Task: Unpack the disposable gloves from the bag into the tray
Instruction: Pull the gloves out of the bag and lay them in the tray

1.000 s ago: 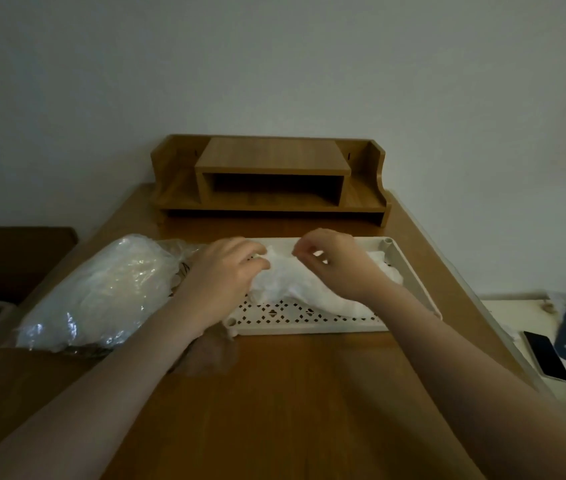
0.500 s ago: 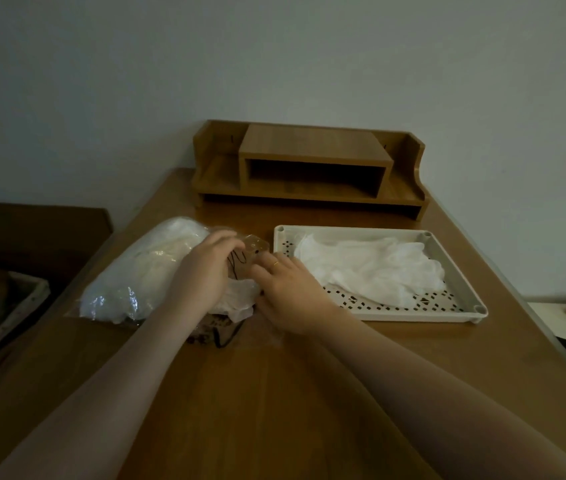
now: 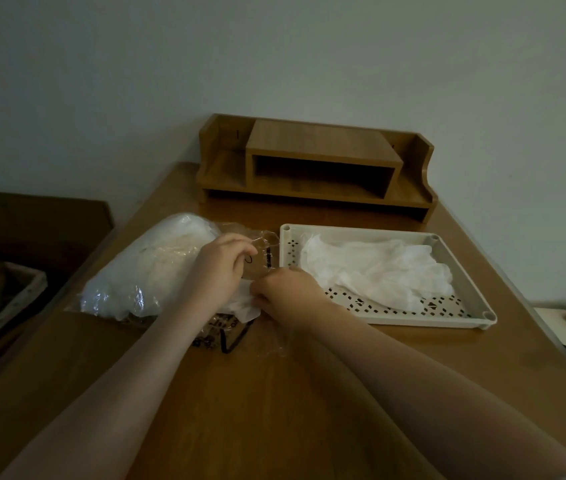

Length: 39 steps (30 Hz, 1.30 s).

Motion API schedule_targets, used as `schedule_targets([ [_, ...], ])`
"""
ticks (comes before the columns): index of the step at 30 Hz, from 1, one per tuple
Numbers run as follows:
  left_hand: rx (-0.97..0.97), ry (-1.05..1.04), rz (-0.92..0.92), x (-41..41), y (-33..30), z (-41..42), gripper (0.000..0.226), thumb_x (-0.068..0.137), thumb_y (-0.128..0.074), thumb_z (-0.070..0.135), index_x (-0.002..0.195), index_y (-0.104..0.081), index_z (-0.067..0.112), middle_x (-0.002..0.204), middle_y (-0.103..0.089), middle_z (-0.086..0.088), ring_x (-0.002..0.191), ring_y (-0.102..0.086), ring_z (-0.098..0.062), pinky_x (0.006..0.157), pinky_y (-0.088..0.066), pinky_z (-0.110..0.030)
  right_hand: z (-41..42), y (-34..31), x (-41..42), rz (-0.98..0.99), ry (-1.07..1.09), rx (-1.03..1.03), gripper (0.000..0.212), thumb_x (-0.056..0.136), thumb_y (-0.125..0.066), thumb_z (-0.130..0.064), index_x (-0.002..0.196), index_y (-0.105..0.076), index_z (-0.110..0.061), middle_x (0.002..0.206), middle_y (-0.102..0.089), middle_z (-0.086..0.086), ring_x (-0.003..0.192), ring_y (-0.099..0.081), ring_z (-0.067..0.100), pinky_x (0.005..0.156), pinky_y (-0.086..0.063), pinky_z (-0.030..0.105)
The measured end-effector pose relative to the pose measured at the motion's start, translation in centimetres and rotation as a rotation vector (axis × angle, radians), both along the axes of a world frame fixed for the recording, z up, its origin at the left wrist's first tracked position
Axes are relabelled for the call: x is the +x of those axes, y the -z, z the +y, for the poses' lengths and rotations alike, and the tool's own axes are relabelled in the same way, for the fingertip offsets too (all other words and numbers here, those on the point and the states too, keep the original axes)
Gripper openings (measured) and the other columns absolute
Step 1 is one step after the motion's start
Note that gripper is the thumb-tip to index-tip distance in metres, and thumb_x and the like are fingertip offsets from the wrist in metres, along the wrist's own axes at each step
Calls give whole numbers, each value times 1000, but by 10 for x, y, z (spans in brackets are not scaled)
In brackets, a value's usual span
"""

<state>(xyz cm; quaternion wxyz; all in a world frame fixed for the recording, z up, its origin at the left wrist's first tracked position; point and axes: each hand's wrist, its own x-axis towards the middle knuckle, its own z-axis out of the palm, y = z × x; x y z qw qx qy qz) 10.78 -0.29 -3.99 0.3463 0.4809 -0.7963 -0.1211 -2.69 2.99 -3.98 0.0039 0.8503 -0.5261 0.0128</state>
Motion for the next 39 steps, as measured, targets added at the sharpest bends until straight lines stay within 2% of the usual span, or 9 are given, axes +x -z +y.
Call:
schedule_targets([
  [5, 113, 50, -35, 3, 6, 1, 24, 94, -54, 24, 104, -68, 8, 124, -55, 1, 99, -55, -10, 86, -37, -14, 0, -1, -12, -443, 109, -39, 20, 96, -49, -16, 96, -63, -2, 76, -58, 5, 71, -53, 24, 64, -44, 33],
  [8, 222, 106, -58, 3, 7, 5, 62, 82, -41, 58, 108, -64, 7, 125, -50, 4, 106, -50, -10, 92, -39, -23, 4, -17, -23, -826, 309, 20, 27, 97, -44, -16, 83, -57, 3, 72, -55, 14, 63, -48, 21, 60, -39, 30],
  [16, 94, -34, -309, 7, 24, 0, 22, 92, -55, 22, 101, -68, 6, 126, -50, -2, 107, -49, -17, 89, -40, -27, 15, -55, -45, -1735, 418, 203, 27, 100, -40, -21, 87, -61, -11, 81, -56, 7, 81, -52, 25, 76, -43, 34],
  [20, -72, -48, -80, -6, 2, 4, 25, 96, -48, 19, 108, -66, 6, 123, -56, -6, 115, -49, -21, 97, -40, -32, 18, -69, -65, -2042, 387, 246, 26, 97, -47, -26, 104, -64, -7, 90, -66, 7, 84, -65, 19, 74, -54, 28],
  [24, 316, 250, 365, -40, -52, 20, 53, 89, -44, 54, 129, -50, 19, 124, -55, 8, 114, -50, -4, 94, -40, -19, 20, -77, -80, -2001, 305, 312, 31, 96, -46, -29, 106, -63, -5, 94, -67, 9, 91, -65, 23, 85, -52, 35],
  [26, 527, 336, 433, -60, -72, 27, 62, 75, -48, 68, 119, -54, 25, 112, -60, 11, 102, -57, -3, 88, -45, -23, 23, -79, -87, -1925, 247, 347, 31, 95, -46, -29, 98, -63, -3, 90, -66, 11, 86, -64, 24, 83, -52, 36],
  [29, 560, 372, 393, -83, -86, 34, 37, 82, -61, 49, 88, -62, 13, 83, -62, -1, 77, -59, -15, 73, -45, -30, 28, -86, -98, -1852, 162, 366, 33, 93, -47, -33, 100, -57, -2, 86, -60, 13, 79, -61, 25, 74, -54, 34],
  [34, 561, 386, 594, -101, -105, 38, 17, 92, -56, 32, 82, -60, 18, 84, -58, -3, 78, -55, -17, 73, -46, -32, 32, -96, -128, -1886, 310, 194, 46, 94, -50, -35, 116, -58, 4, 115, -60, 26, 100, -61, 33, 83, -51, 39],
  [39, 492, 334, 575, -116, -109, 42, 15, 93, -55, 31, 89, -61, 17, 89, -64, -3, 83, -61, -19, 80, -52, -38, 46, -97, -142, -1589, 291, 344, 53, 85, -55, -49, 125, -58, -13, 118, -66, 9, 108, -64, 27, 88, -53, 43],
])
